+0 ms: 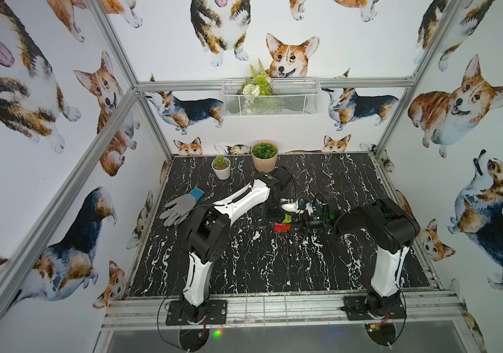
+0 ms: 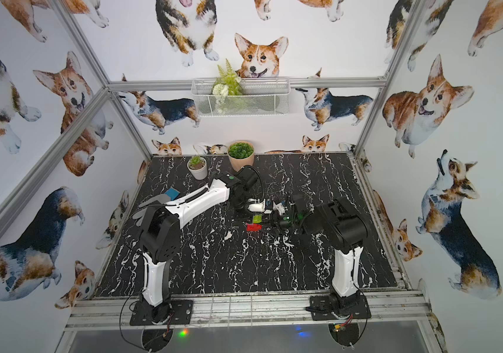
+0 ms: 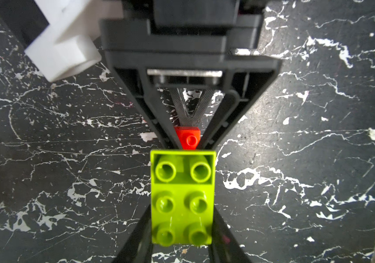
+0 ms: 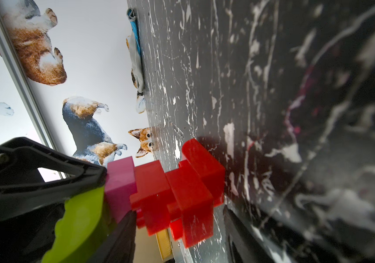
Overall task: Assemble the letter s with lego
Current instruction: Assemble the lego brick with the lego brick.
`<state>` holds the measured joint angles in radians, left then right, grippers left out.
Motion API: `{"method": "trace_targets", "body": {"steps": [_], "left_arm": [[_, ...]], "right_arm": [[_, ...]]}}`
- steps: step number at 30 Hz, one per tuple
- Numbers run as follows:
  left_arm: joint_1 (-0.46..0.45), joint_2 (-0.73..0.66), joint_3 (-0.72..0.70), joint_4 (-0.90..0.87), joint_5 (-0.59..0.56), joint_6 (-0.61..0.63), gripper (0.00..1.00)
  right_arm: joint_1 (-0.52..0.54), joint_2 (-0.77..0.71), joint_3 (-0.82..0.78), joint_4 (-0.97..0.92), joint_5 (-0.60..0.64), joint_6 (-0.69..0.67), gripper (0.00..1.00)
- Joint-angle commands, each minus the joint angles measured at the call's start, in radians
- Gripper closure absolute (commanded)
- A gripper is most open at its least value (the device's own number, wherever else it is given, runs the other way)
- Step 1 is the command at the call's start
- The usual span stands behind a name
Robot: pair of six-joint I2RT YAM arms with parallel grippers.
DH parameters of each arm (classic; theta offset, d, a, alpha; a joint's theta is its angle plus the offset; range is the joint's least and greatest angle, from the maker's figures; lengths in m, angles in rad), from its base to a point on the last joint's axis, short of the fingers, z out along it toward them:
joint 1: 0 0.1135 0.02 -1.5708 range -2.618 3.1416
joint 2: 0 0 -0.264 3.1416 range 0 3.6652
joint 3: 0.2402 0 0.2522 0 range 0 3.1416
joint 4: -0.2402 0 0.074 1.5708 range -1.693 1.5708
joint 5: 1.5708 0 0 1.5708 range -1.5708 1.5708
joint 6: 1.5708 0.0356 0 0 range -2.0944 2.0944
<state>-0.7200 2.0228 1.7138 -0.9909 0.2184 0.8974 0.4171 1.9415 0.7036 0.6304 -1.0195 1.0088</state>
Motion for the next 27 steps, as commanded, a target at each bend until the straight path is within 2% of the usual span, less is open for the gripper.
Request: {"method": "trace_targets", "body": {"steps": [1,17,18,27], "left_arm": [[0.003,0.001,-0.003,-0.02,0.013,0.005,0.62],[0.005,-0.003,-0.005,-0.017,0.021,-0.001,0.63],[0.005,-0.004,-0.004,-0.017,0.023,-0.001,0.63],[0.009,-0.009,-0.006,-0.017,0.022,-0.003,0.61]], "right_arm": [[-0.001,0.008,-0.009,-0.044,0.055,0.026,0.38],[-0.007,0.03,-0.042,0.101,0.035,0.105,0.38],[-0.009,0.031,-0.045,0.113,0.034,0.112,0.34],[-0.017,0.034,-0.062,0.176,0.03,0.143,0.32]]}}
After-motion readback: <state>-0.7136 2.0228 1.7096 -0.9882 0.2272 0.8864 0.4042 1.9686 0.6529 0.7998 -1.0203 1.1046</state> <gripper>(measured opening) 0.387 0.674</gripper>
